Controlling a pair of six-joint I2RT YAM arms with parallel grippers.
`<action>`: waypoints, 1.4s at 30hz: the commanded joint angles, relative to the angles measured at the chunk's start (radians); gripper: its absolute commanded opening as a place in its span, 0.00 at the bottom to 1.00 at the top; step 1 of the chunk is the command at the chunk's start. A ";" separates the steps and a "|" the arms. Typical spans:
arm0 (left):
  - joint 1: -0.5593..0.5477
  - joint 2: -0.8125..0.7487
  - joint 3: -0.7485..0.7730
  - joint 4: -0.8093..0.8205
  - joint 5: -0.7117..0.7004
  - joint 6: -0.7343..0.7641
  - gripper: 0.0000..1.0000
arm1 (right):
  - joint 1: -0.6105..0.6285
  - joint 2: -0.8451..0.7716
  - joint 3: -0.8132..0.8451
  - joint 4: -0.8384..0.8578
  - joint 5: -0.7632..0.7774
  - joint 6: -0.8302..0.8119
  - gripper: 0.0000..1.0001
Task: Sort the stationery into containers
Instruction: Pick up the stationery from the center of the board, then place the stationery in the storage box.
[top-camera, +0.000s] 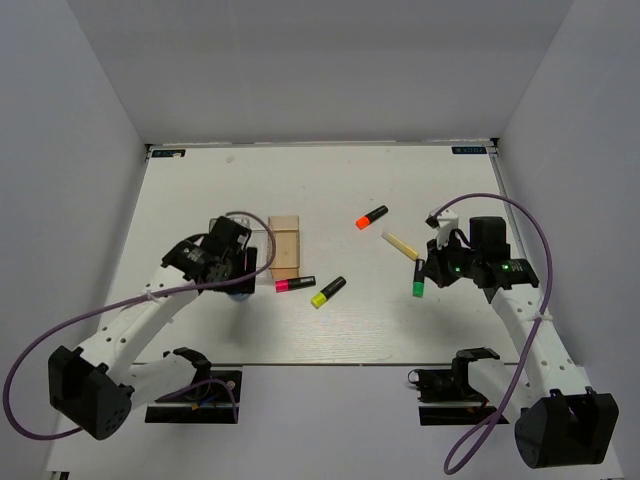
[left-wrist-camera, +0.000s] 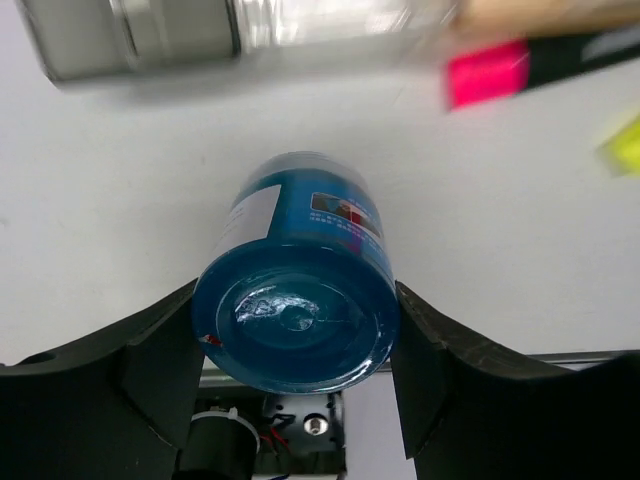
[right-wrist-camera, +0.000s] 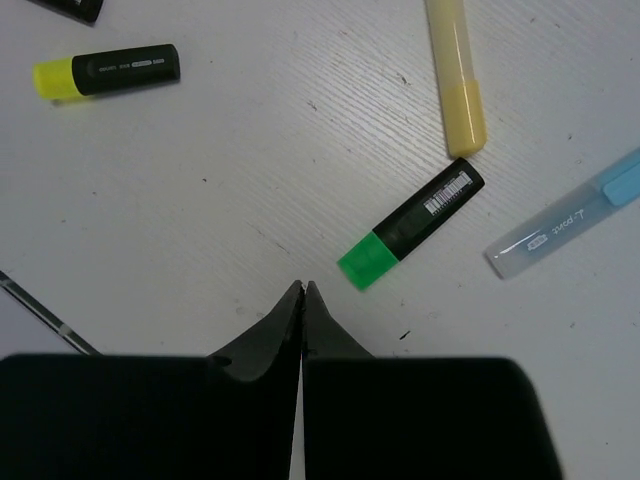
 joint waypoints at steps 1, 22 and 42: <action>0.000 -0.018 0.195 -0.044 -0.063 0.031 0.00 | 0.005 -0.010 0.041 -0.012 -0.044 -0.021 0.00; 0.356 0.447 0.566 0.009 0.070 0.166 0.00 | 0.011 -0.007 0.034 -0.008 -0.030 -0.021 0.00; 0.381 0.582 0.522 0.055 0.081 0.163 0.14 | 0.011 -0.003 0.033 -0.008 -0.016 -0.027 0.00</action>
